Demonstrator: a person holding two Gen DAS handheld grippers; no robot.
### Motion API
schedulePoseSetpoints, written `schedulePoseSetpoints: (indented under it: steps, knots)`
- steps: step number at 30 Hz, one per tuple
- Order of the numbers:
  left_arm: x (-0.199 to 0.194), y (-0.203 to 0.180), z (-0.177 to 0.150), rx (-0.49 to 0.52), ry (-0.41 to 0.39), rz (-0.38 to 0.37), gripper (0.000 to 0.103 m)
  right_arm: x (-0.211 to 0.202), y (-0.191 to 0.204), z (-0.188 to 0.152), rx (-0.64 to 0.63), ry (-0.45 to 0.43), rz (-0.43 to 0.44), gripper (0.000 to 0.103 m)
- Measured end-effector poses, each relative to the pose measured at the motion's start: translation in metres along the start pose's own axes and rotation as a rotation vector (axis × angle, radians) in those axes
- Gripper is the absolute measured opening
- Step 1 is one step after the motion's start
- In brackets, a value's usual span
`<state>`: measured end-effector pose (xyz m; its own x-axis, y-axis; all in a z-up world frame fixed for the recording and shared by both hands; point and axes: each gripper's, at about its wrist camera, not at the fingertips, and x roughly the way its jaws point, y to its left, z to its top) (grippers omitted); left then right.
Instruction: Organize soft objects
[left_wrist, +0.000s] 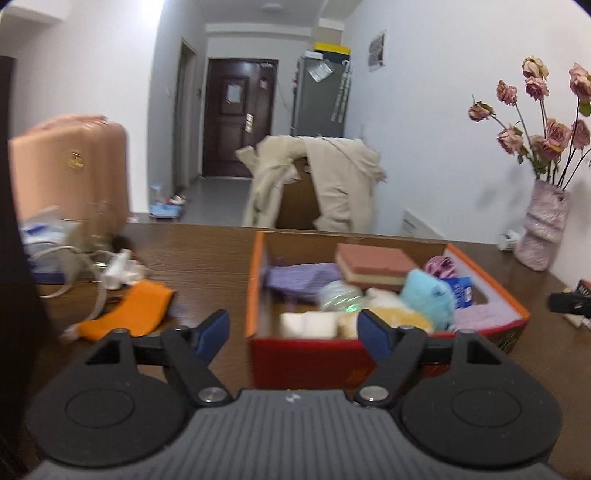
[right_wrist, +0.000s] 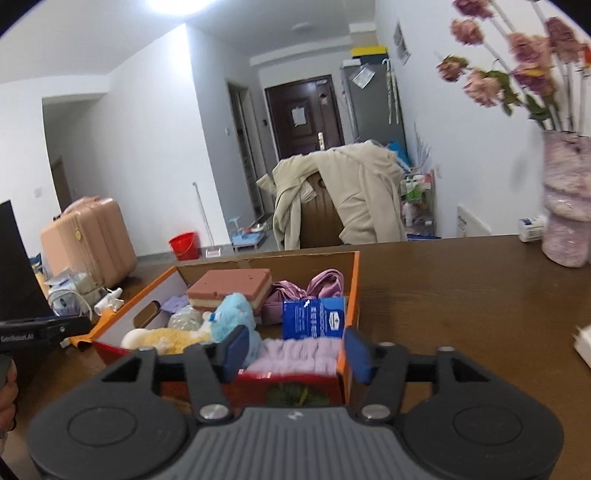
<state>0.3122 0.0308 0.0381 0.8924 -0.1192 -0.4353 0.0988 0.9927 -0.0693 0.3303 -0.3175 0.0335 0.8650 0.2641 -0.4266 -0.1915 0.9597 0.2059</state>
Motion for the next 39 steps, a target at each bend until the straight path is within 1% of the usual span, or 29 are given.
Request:
schedulePoseSetpoints:
  steps: [2, 3, 4, 6, 8, 9, 11, 14, 18, 20, 23, 24, 26, 27, 28, 29, 31, 32, 35, 37, 39]
  knots:
    - [-0.017, 0.001, -0.008, 0.002, -0.034, 0.025, 0.089, -0.015, 0.006, -0.009, -0.009, -0.007, -0.005, 0.059]
    - [-0.026, 0.001, -0.012, 0.008, -0.056, 0.028, 0.094, -0.021, 0.009, -0.012, -0.014, -0.011, -0.008, 0.061]
    - [-0.035, 0.000, -0.015, 0.012, -0.081, 0.031, 0.096, -0.029, 0.013, -0.016, -0.021, -0.019, -0.011, 0.063]
    - [-0.055, -0.003, -0.025, 0.022, -0.139, 0.029, 0.099, -0.046, 0.021, -0.026, -0.033, -0.055, -0.024, 0.073]
    - [-0.074, -0.005, -0.035, 0.020, -0.173, 0.023, 0.103, -0.063, 0.030, -0.038, -0.055, -0.106, -0.046, 0.077]
    - [-0.080, -0.007, -0.037, 0.013, -0.185, 0.022, 0.103, -0.074, 0.037, -0.046, -0.073, -0.136, -0.059, 0.082]
    - [-0.094, -0.009, -0.043, 0.014, -0.190, 0.005, 0.103, -0.093, 0.047, -0.060, -0.086, -0.178, -0.084, 0.087]
    - [-0.115, -0.013, -0.052, 0.032, -0.194, -0.007, 0.103, -0.119, 0.062, -0.081, -0.083, -0.221, -0.103, 0.089]
    - [-0.150, -0.019, -0.073, 0.024, -0.217, 0.006, 0.103, -0.148, 0.074, -0.104, -0.065, -0.242, -0.119, 0.092]
    - [-0.172, -0.022, -0.088, 0.012, -0.229, 0.016, 0.103, -0.162, 0.081, -0.116, -0.054, -0.240, -0.137, 0.094]
    - [-0.208, -0.027, -0.115, 0.025, -0.239, 0.010, 0.103, -0.183, 0.094, -0.133, -0.084, -0.232, -0.164, 0.095]
    - [-0.220, -0.028, -0.123, 0.015, -0.242, 0.024, 0.103, -0.190, 0.099, -0.138, -0.091, -0.231, -0.169, 0.098]
    - [-0.244, -0.030, -0.142, -0.025, -0.234, 0.097, 0.103, -0.206, 0.110, -0.155, -0.088, -0.220, -0.175, 0.101]
    - [-0.255, -0.032, -0.150, -0.023, -0.228, 0.085, 0.103, -0.211, 0.115, -0.164, -0.074, -0.211, -0.179, 0.101]
    - [-0.263, -0.034, -0.159, 0.002, -0.220, 0.058, 0.103, -0.218, 0.120, -0.175, -0.047, -0.205, -0.185, 0.101]
    - [-0.269, -0.037, -0.164, 0.022, -0.221, 0.058, 0.103, -0.225, 0.124, -0.188, -0.020, -0.191, -0.178, 0.101]
    - [-0.271, -0.040, -0.169, 0.047, -0.217, 0.050, 0.103, -0.234, 0.131, -0.205, -0.033, -0.138, -0.147, 0.101]
    - [-0.270, -0.038, -0.168, 0.037, -0.209, 0.041, 0.103, -0.238, 0.134, -0.209, -0.046, -0.132, -0.145, 0.101]
    - [-0.271, -0.031, -0.167, -0.011, -0.217, 0.055, 0.103, -0.249, 0.137, -0.209, -0.055, -0.178, -0.194, 0.101]
    - [-0.272, -0.029, -0.167, -0.016, -0.222, 0.058, 0.103, -0.249, 0.138, -0.207, -0.054, -0.179, -0.190, 0.101]
    - [-0.269, -0.028, -0.166, -0.017, -0.208, 0.049, 0.103, -0.246, 0.141, -0.208, -0.065, -0.166, -0.173, 0.101]
